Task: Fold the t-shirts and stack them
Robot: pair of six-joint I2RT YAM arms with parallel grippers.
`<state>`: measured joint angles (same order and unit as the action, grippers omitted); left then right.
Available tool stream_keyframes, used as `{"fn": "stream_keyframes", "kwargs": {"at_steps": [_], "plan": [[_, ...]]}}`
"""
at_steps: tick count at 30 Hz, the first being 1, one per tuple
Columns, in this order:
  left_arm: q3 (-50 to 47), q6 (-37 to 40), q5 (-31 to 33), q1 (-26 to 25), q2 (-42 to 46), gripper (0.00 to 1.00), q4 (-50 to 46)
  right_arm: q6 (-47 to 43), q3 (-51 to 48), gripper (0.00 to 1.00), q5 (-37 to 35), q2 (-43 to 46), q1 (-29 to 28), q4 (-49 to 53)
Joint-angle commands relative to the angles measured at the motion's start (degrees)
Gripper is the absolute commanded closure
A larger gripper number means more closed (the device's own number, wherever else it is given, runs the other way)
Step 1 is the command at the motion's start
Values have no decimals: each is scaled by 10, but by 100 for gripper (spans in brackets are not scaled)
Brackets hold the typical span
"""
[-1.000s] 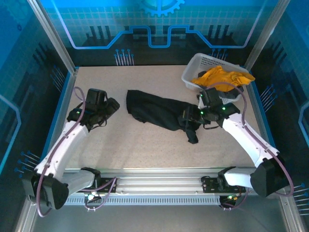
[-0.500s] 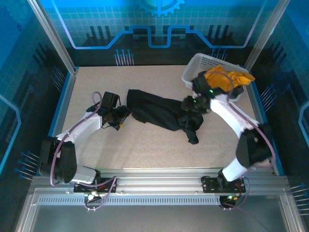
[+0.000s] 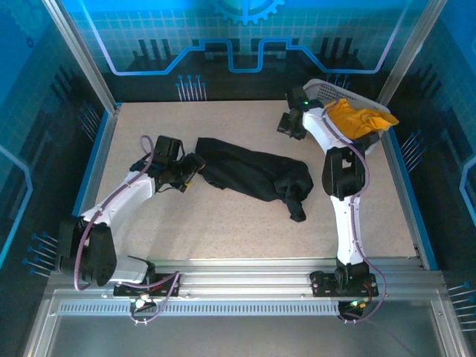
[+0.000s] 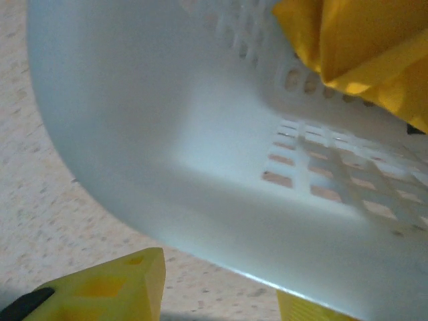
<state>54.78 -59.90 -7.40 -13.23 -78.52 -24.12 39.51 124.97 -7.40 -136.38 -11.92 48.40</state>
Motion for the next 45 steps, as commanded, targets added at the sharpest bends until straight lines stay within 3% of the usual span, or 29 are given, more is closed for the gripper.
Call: {"fn": "stream_keyframes", "kwargs": {"at_steps": [1, 6, 13, 20, 27, 31, 34, 36, 39, 40, 45], "plan": [[-17, 10, -8, 0, 18, 30, -26, 12, 35, 53, -33, -12, 40, 29], [-14, 15, -11, 4, 6, 30, -20, 11, 23, 54, -17, 4, 69, 19], [-1, 5, -42, 5, -69, 36, 28, -53, 39, 50, 18, 62, 40, 23], [45, -2, -62, 5, -187, 42, 89, -15, -184, 41, 0, 259, -3, -3], [72, -3, -64, 4, -251, 59, 132, 45, -440, 35, 31, 452, -45, -4], [84, 8, -67, 5, -267, 83, 131, 85, -517, 36, 58, 499, -86, -10], [88, 25, -58, 6, -259, 100, 119, 105, -551, 43, 62, 492, -94, -46], [94, 39, -48, 8, -250, 100, 103, 96, -548, 60, 51, 464, -87, -59], [104, 58, -41, 16, -227, 100, 82, 61, -500, 95, 44, 417, -69, -50], [109, 64, -40, 21, -216, 100, 74, 50, -478, 100, 42, 411, -63, -45], [148, 101, -25, 39, -153, 100, 17, -18, -378, 100, 12, 423, -41, -17]]}}
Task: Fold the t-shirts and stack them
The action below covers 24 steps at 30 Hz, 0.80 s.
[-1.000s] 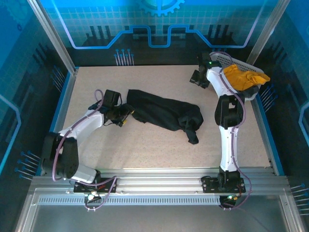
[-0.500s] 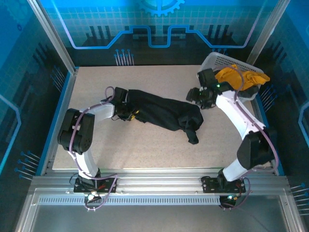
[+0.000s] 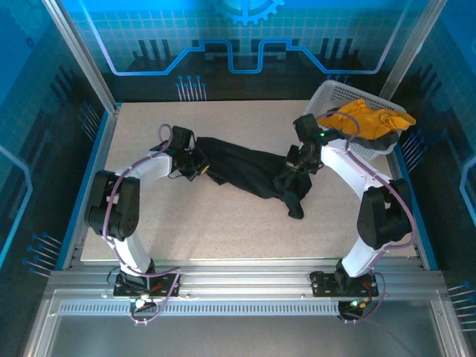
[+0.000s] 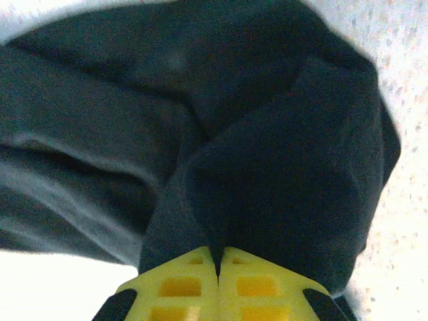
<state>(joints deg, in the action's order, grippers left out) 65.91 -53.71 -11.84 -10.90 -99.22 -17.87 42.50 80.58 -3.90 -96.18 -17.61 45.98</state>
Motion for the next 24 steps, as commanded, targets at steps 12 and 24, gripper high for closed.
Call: {"fn": "stream_keyframes", "kwargs": {"at_steps": [12, 24], "plan": [[105, 75, 33, 69, 207, 100, -121, -114, 203, 100, 22, 76, 73, -5], [134, 28, 23, 120, 242, 100, -65, -89, 201, 100, 156, 94, 117, -114]]}}
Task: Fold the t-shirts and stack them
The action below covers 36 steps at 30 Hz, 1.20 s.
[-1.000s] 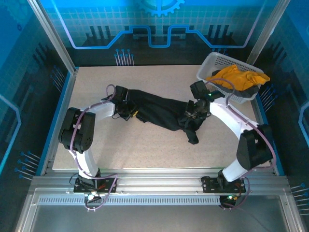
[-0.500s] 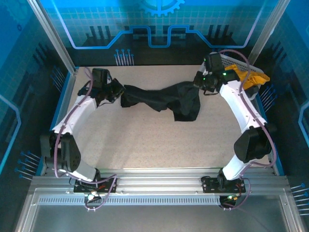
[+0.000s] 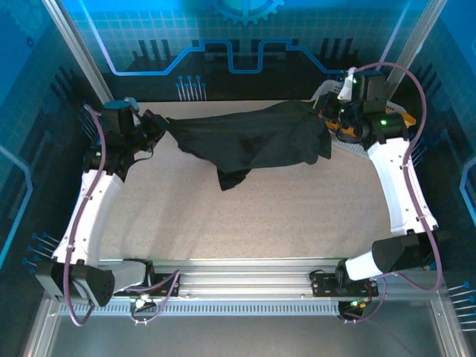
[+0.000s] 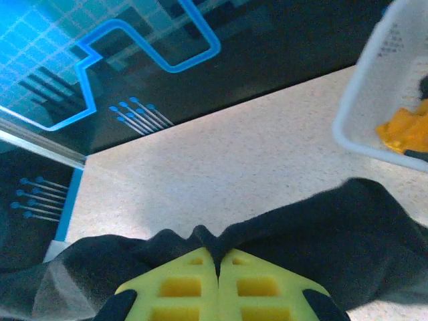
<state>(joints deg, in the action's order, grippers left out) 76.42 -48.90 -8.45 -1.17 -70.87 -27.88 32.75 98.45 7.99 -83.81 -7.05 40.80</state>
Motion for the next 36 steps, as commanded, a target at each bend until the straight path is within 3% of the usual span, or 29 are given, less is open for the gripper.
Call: {"fn": "stream_keyframes", "kwargs": {"at_steps": [1, 4, 10, 14, 17, 20, 23, 27, 30, 32, 36], "plan": [[50, -23, -22, 25, -63, 100, 51, 17, 33, 100, 43, -44, 11, -80], [128, -28, -45, 34, -137, 100, 71, 45, 77, 100, 55, -92, 11, -127], [319, -69, -86, 62, -261, 100, 86, 53, 266, 100, 79, -198, 5, -141], [429, -74, -78, 72, -276, 100, 72, 50, 370, 100, 69, -221, 9, -106], [464, -62, -52, 72, -251, 100, 41, 50, 359, 100, 47, -192, 10, -94], [408, -58, 7, 69, -180, 100, 7, 49, 263, 100, 17, -125, 7, -100], [249, -63, 72, 61, -81, 100, 7, 54, 90, 100, -21, -29, 3, -138], [60, -66, 89, 60, -9, 100, -10, 62, -103, 100, -36, 45, -7, -150], [-51, -63, 60, 61, -42, 100, 12, 62, -190, 100, -48, 26, -24, -129], [-78, -61, 20, 66, -109, 100, 58, 60, -204, 100, -48, -24, -27, -111], [13, -9, -53, 59, -274, 99, 78, 31, -137, 86, -74, -146, -22, -29]]}}
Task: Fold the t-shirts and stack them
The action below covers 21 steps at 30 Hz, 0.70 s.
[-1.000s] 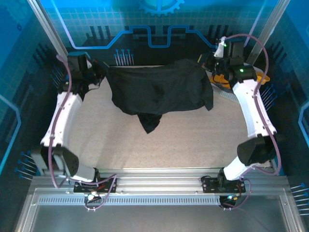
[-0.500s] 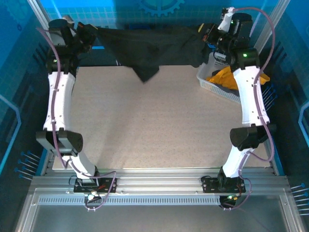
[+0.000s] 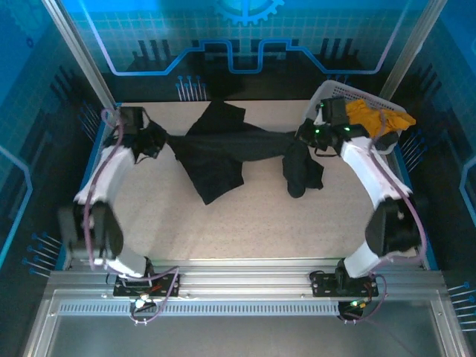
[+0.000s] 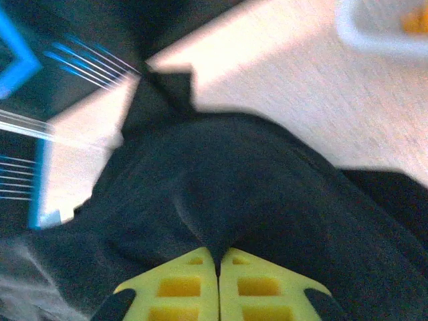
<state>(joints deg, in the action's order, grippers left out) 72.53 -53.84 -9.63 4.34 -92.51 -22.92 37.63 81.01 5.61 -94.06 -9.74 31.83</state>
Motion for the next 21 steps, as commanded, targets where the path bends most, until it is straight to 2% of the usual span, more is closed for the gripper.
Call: {"fn": "stream_keyframes", "kwargs": {"at_steps": [1, 3, 4, 7, 10, 12, 14, 17, 21], "plan": [[78, 52, -54, 2, -90, 94, 23, -24, 54, 82, -57, -66, 6, 79], [107, 65, -58, -1, -123, 79, -9, -34, 75, 70, -67, -92, 7, 103], [109, 73, -50, -5, -120, 67, -29, -36, 78, 65, -76, -94, 7, 113], [42, 80, 5, -25, -36, 50, -52, -34, 54, 54, -96, -56, 1, 123], [-58, 63, 23, -60, 65, 48, -61, -15, -1, 48, -131, 16, -13, 128], [-100, 57, 17, -93, 95, 47, -88, -2, -41, 47, -142, 62, -25, 127], [-139, 44, 5, -115, 100, 47, -112, 10, -76, 46, -153, 100, -43, 137], [-183, 24, 12, -119, 88, 48, -115, 27, -130, 45, -140, 148, -61, 135], [-151, 53, 49, -108, 41, 47, -97, 48, -197, 43, -93, 191, -71, 112]]}}
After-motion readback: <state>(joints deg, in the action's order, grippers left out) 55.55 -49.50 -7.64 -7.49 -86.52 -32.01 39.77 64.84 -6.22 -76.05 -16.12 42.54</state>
